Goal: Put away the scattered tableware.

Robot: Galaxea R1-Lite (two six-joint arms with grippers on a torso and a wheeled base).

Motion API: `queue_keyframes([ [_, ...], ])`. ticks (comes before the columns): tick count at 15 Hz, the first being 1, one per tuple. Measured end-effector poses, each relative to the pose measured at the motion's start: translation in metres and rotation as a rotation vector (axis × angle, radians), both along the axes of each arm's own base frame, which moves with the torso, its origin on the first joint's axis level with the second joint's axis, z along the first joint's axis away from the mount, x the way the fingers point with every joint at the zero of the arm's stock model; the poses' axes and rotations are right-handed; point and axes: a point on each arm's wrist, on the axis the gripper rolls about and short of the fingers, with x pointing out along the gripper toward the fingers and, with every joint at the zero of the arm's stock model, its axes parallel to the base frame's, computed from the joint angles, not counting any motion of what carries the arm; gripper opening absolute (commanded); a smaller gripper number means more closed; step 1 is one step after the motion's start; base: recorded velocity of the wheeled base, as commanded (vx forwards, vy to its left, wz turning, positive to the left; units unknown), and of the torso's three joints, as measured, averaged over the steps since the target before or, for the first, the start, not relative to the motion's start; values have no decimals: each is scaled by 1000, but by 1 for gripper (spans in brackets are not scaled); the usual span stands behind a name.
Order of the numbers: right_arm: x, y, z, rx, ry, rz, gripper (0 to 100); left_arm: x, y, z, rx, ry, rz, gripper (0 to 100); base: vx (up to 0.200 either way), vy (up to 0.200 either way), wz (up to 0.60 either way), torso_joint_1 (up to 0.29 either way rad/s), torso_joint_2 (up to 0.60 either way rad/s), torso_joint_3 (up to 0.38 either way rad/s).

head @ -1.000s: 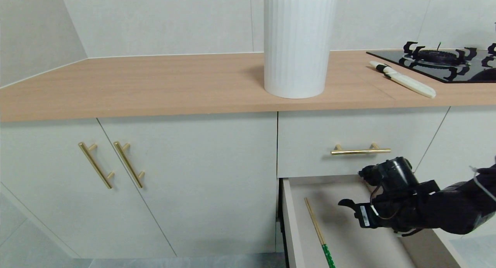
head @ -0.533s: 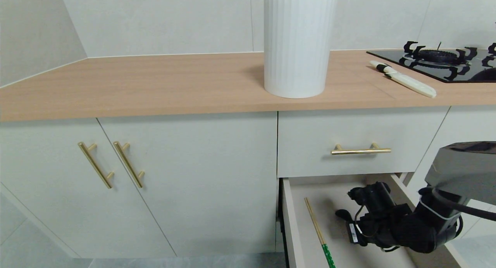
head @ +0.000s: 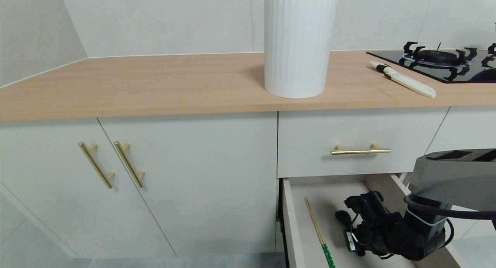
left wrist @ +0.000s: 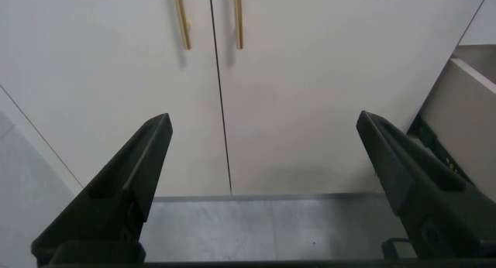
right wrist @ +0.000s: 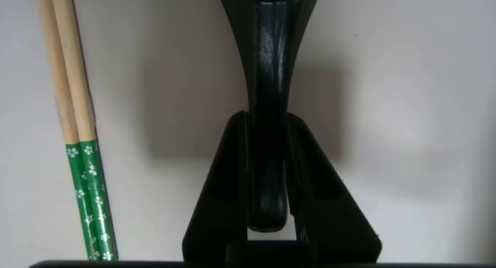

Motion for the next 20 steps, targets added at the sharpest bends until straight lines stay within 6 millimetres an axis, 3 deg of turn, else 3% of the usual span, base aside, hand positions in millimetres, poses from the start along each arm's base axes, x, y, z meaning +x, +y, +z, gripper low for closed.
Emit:
queue_keyframes([
  [3,0,0,-1,-2,0,-2,0,0,0,0,0,0,0,100,0,0,0,0,0,0],
  [4,0,0,-1,-3,1,-2,100,0,0,0,0,0,0,100,0,0,0,0,0,0],
  [10,0,-1,3,1,-8,-6,100,0,0,0,0,0,0,100,0,0,0,0,0,0],
  [12,-2,-3,13,8,-26,-8,100,0,0,0,0,0,0,100,0,0,0,0,0,0],
  [14,-5,-5,33,23,-64,-6,100,0,0,0,0,0,0,100,0,0,0,0,0,0],
  [17,-20,-8,84,37,-98,3,100,0,0,0,0,0,0,100,0,0,0,0,0,0],
  [20,-47,-14,141,55,-121,24,100,0,0,0,0,0,0,100,0,0,0,0,0,0],
])
